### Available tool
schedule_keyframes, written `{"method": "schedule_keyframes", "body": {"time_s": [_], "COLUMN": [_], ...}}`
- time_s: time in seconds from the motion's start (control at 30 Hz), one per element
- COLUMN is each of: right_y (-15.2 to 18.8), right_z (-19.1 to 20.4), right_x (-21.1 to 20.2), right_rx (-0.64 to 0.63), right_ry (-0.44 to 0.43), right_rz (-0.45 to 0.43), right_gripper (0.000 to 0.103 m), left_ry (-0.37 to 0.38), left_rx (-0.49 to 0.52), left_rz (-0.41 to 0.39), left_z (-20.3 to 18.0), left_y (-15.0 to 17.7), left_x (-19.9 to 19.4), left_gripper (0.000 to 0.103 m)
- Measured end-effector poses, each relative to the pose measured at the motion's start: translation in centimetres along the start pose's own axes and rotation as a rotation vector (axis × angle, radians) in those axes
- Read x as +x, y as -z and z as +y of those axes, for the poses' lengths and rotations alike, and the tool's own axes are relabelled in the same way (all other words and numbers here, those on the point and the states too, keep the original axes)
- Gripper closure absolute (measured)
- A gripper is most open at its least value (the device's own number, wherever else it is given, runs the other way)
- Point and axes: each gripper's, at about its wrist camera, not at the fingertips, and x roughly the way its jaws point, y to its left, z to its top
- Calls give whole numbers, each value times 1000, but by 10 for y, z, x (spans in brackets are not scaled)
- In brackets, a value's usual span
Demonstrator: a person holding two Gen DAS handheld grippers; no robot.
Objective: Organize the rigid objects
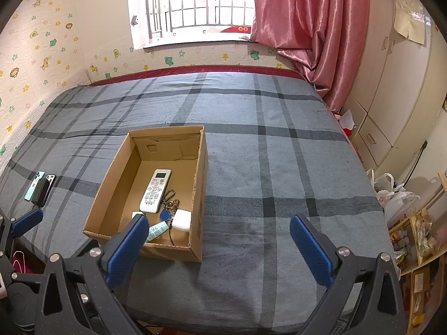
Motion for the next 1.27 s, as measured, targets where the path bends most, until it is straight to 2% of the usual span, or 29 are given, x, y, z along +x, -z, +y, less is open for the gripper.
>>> {"method": "schedule_keyframes", "body": {"time_s": [1.27], "right_y": [-7], "right_z": [-1], "right_x": [21], "right_rx": [7], "right_ry": [-18], "right_rz": [21], "right_gripper": [0], "left_ry": [11], "left_rx": [24], "left_rz": [24], "left_z": [-9], "left_y": [-8], "left_x": [16], "left_gripper": [0]}}
